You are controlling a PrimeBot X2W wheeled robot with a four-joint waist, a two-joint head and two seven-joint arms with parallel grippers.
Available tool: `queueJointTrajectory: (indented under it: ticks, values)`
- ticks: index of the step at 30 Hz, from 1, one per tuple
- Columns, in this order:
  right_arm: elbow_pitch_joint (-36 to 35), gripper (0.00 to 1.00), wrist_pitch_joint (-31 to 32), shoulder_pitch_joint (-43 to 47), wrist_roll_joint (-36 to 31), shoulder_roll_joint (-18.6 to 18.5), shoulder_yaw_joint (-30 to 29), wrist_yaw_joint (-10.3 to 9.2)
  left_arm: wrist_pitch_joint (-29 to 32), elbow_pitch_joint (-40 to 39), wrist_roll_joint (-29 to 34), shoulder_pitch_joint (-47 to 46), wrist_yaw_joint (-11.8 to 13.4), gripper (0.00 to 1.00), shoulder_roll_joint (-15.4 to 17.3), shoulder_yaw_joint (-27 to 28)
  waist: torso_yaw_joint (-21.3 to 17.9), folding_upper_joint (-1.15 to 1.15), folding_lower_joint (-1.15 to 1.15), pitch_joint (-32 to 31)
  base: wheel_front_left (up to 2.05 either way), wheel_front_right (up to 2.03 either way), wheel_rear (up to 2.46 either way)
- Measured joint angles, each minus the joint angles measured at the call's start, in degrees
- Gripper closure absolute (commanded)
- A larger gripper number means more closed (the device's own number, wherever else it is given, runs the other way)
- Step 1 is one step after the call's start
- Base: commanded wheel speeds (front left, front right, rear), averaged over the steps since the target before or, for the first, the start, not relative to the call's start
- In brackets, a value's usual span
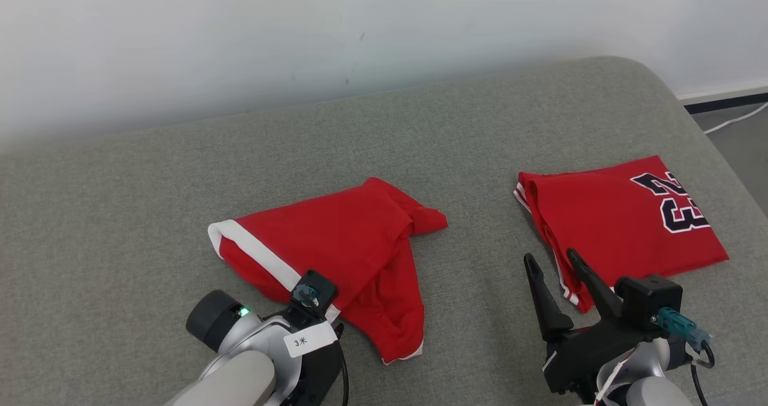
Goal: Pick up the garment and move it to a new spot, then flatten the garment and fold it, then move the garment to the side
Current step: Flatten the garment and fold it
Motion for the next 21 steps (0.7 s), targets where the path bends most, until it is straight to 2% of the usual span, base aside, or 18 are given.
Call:
queueJointTrajectory:
  ticks: [1,2,3,5,8,16,19,21]
  values:
    - [-0.01,0.0,0.0,-0.01,0.0,0.0,0.01,0.0,0.0,0.13,0.04,-0.02,0.32,0.25,-0.01,0.02,-0.06,0.0,0.0,0.06,0.0,0.0,0.0]
    - [-0.01,0.0,0.0,-0.01,0.0,0.0,0.01,0.0,0.0,0.32,0.07,-0.04,0.33,0.35,0.0,0.04,-0.11,0.0,0.0,0.12,0.0,0.0,0.0]
    - [-0.02,0.0,0.0,-0.01,0.0,0.0,0.01,0.0,0.0,0.49,0.15,-0.06,0.34,0.49,0.02,0.04,-0.17,0.0,0.0,0.18,0.0,0.0,0.0]
    - [-0.02,0.0,0.0,-0.01,0.0,-0.01,0.0,0.0,0.0,0.82,0.42,-0.18,0.81,0.64,-0.01,0.07,-0.27,0.0,0.0,0.3,0.0,0.0,0.0]
    - [-0.04,0.0,0.0,-0.03,0.0,-0.04,0.0,0.0,-0.04,1.22,0.54,-0.29,0.83,1.0,-0.01,0.16,-0.4,0.0,0.0,0.48,0.0,0.0,0.0]
    - [-0.07,0.0,0.01,-0.1,0.0,-0.07,-0.08,-0.2,-2.83,0.18,-0.2,-1.57,1.35,1.0,-1.35,3.11,-0.53,0.0,0.0,0.94,0.0,0.0,0.0]
    - [-0.04,0.0,0.02,-0.18,0.0,-0.07,0.03,-0.21,-3.67,-0.64,-0.23,-3.71,1.37,1.0,-2.12,3.97,-0.55,0.0,0.0,1.02,0.0,0.0,0.0]
    - [0.42,0.0,0.41,-1.3,0.0,0.07,0.63,-0.2,-5.13,-1.97,-0.43,-8.47,1.76,1.0,-3.3,6.24,-0.88,0.0,0.0,1.07,0.0,0.0,0.0]
